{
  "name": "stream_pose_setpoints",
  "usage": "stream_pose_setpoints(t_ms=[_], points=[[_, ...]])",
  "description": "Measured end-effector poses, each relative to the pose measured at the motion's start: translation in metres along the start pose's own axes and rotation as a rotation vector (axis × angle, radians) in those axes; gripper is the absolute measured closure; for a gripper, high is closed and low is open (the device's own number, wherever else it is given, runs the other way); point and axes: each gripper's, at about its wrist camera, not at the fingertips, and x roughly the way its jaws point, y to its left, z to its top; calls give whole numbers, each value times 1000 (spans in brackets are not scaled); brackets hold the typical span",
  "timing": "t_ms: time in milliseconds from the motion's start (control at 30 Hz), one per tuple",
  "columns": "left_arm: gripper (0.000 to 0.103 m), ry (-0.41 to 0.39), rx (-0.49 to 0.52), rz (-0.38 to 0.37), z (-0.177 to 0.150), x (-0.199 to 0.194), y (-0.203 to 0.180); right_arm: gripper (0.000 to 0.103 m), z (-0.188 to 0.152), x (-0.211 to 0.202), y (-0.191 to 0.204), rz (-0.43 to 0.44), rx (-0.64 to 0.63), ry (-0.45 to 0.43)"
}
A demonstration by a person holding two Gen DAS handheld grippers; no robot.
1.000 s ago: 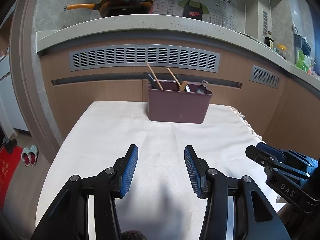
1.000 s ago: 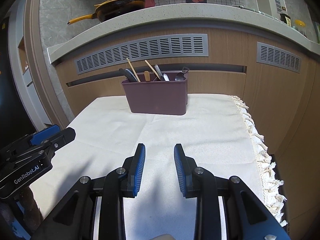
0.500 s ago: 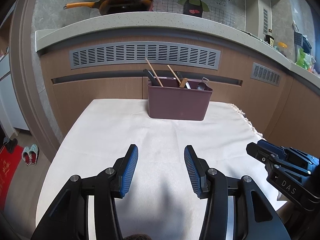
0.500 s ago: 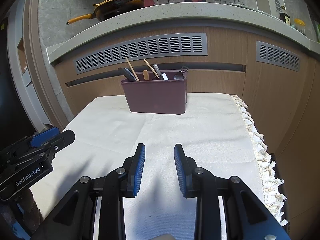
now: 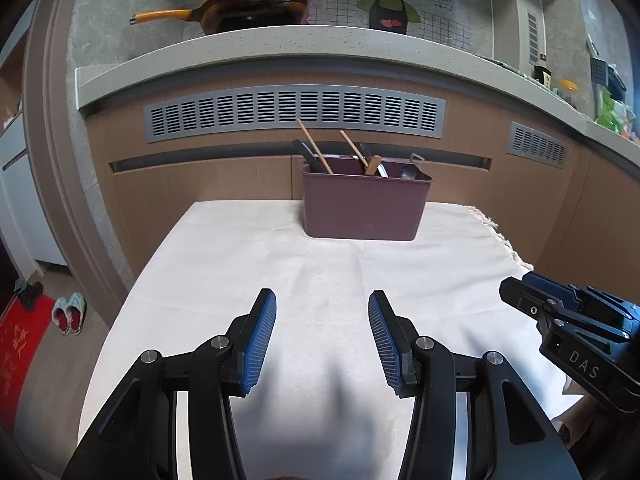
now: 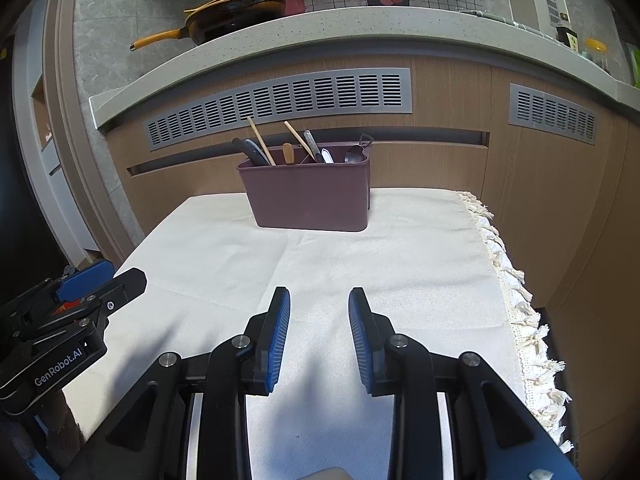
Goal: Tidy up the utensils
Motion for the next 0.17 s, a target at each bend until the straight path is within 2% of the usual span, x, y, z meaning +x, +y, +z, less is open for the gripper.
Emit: stream_pose_setpoints(t_ms=[167], points=[[54,-12,-22,12,-1,2,10,73,-1,7,-1,-8,16,19]])
